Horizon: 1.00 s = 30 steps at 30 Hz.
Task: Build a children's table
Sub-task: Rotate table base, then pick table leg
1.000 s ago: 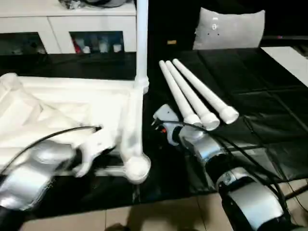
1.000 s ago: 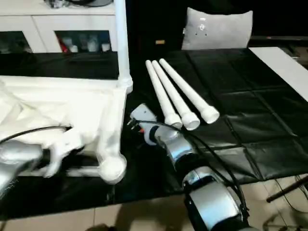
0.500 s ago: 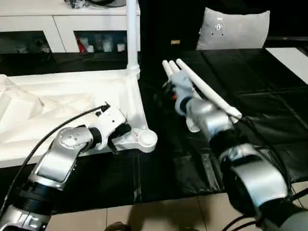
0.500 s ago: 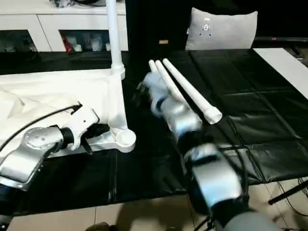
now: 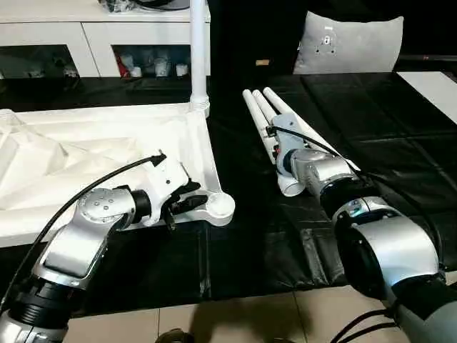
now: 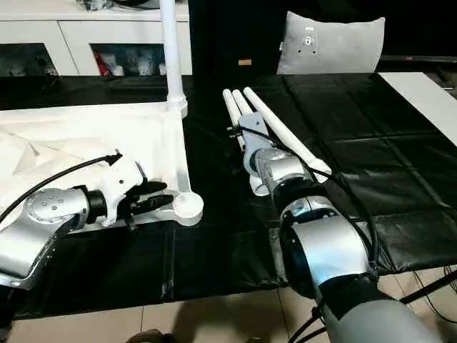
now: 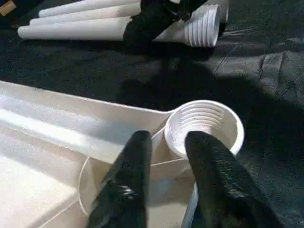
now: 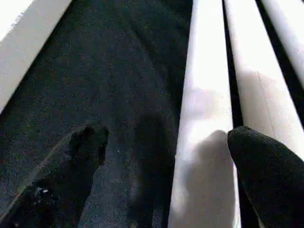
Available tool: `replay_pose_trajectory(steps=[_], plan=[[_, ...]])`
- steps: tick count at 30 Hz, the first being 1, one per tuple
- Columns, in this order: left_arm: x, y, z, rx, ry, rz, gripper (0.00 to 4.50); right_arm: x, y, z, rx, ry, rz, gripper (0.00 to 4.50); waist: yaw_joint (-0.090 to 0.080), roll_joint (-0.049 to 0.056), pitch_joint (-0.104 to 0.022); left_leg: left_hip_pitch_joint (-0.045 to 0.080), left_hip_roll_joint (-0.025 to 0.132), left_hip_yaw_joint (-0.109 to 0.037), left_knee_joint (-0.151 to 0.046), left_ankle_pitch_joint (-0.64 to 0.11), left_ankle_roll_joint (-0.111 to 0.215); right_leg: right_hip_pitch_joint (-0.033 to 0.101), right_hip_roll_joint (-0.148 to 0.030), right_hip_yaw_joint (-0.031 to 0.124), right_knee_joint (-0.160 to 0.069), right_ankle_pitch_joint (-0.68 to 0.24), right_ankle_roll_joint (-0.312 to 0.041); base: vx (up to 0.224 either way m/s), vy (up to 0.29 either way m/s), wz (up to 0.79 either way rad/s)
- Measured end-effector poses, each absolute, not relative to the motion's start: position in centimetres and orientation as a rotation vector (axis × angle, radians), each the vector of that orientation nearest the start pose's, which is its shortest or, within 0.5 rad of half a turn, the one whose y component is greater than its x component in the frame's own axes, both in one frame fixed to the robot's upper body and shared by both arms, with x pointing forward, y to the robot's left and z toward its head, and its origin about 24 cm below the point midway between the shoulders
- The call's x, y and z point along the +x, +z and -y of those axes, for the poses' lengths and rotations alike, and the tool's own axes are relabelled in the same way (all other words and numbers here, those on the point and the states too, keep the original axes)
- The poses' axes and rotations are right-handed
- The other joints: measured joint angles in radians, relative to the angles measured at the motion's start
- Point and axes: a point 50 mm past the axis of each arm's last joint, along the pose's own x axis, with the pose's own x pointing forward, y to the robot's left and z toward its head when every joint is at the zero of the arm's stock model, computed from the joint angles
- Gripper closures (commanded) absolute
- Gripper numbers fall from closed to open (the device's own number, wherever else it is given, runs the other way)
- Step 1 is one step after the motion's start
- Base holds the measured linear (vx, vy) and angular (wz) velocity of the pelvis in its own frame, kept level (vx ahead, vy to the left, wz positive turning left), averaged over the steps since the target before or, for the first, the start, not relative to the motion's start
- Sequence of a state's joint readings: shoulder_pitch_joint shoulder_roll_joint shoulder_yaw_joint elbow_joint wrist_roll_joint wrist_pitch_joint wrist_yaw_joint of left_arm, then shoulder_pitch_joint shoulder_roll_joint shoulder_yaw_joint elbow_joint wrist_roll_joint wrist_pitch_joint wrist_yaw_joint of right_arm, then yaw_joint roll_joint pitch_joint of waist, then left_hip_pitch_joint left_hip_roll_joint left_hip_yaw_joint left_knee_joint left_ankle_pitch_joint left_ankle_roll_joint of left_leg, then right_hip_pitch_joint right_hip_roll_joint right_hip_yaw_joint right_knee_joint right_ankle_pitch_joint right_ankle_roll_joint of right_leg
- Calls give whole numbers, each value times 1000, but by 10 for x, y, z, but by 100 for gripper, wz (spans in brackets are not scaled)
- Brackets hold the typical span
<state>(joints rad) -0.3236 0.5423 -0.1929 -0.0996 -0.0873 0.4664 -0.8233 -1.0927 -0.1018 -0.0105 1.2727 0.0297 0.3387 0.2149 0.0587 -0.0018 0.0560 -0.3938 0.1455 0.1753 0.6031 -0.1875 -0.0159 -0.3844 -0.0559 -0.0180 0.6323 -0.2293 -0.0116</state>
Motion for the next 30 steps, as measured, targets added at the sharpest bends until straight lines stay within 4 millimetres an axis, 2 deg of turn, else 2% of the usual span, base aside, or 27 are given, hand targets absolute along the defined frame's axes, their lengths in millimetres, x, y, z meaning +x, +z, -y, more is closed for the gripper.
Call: replay_pose_trajectory(steps=[1,4,6,10,11,13,16,18,21,23,25,26,28,30], plan=[[283,99,-160,445,-923,-303,251,398,80,107,-131,302,-559,0,0,0,0,0,0,0,0,0,0,0,0,0,0,0,0,0,0,0],[281,103,-160,450,-925,-293,236,399,82,111,-94,285,-563,0,0,0,0,0,0,0,0,0,0,0,0,0,0,0,0,0,0,0],[282,105,-162,452,-914,-289,206,397,78,111,-72,283,-591,0,1,1,0,0,0,0,0,0,0,0,0,0,0,0,0,0,0,0],[282,106,-165,456,-901,-296,187,394,74,113,-47,294,-651,0,1,1,1,0,0,0,0,0,0,0,0,0,0,0,0,0,0,0],[282,106,-165,455,-900,-298,162,393,73,113,-43,299,-673,0,0,1,1,0,0,0,0,0,0,0,0,0,0,0,0,0,0,0],[282,106,-165,455,-897,-298,151,390,70,114,-28,300,-703,29,1,1,1,0,0,0,0,0,0,-1,0,0,0,0,0,0,0,0],[282,106,-167,460,-891,-300,140,390,70,118,-21,300,-733,39,3,0,1,-1,0,0,0,0,0,-1,0,0,0,0,0,0,0,0],[282,106,-167,460,-891,-301,132,389,71,119,-24,309,-749,70,3,0,2,-1,0,0,0,0,0,-1,0,0,0,0,0,0,0,0],[281,108,-165,456,-908,-297,132,388,71,120,-24,328,-771,88,3,0,2,-1,0,0,0,0,0,-1,0,0,0,0,0,0,0,0],[279,111,-164,460,-928,-292,132,388,71,122,-23,331,-784,122,3,0,2,-1,0,0,0,0,0,-1,0,0,0,0,0,0,0,0],[277,111,-164,455,-940,-300,132,387,70,124,-29,330,-788,126,3,0,2,-1,0,0,0,0,0,-1,0,0,0,0,0,0,0,0],[276,109,-163,443,-953,-310,132,387,70,125,-30,330,-794,147,3,-1,2,-1,0,0,0,0,0,-1,0,0,0,0,0,0,0,0],[273,107,-162,431,-972,-324,132,387,71,127,-29,328,-798,147,4,-2,3,-1,0,0,0,0,0,-1,0,0,0,0,0,0,0,0],[272,107,-161,423,-982,-328,132,387,71,129,-29,327,-802,175,5,-2,3,-1,0,0,0,0,0,-1,0,0,0,0,0,0,0,0]])
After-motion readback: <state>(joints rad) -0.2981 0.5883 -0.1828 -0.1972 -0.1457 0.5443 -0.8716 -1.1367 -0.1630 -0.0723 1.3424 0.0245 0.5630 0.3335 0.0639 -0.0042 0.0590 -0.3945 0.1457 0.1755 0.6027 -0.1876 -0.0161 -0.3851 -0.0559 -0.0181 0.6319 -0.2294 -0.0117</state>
